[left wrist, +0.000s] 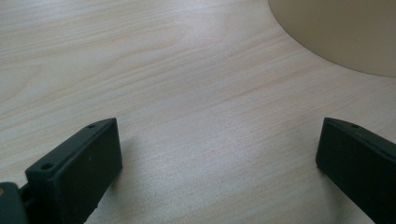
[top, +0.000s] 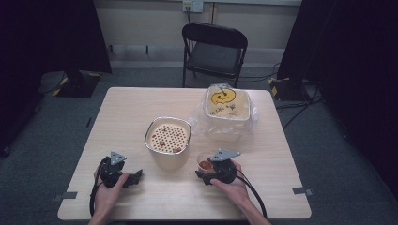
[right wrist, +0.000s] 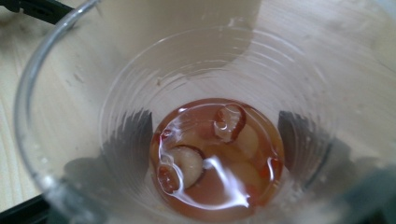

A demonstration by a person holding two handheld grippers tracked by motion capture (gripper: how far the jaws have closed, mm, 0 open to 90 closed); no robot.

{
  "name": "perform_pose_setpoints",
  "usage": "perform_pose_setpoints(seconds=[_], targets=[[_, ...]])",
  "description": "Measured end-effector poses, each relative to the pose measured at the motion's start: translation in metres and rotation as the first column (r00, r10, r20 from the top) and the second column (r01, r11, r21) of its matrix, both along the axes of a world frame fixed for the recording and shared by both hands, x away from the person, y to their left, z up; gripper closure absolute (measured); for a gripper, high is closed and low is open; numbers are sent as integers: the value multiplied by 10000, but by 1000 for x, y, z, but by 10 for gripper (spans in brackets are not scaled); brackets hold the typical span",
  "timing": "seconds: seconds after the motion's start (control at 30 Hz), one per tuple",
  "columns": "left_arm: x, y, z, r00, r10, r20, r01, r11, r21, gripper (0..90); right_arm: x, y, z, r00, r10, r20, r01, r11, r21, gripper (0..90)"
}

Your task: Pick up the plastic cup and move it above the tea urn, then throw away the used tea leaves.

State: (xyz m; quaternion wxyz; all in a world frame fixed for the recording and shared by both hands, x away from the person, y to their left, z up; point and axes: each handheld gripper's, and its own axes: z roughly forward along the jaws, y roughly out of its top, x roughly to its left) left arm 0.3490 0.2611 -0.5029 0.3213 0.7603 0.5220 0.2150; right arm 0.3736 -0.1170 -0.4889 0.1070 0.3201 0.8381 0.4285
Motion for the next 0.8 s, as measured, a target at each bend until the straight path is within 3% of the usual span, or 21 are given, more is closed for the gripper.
perform_pose_setpoints(seconds=[0.23,0.4,0.57,0.8], targets=[[0,0,0,10000,2,1,-2,10000,-3,0,1,0,1,9997,211,85,-211,9998,16,417],[0,0,0,10000,1,4,-1,10000,-3,0,1,-3,6,9999,54,139,-55,10000,64,429],[0,0,0,10000,1,2,-1,10000,-4,0,0,-6,24,9991,31,416,-45,9994,337,428],[0,0,0,10000,1,3,-1,10000,-1,0,1,-7,46,9978,-54,659,32,9995,327,428]])
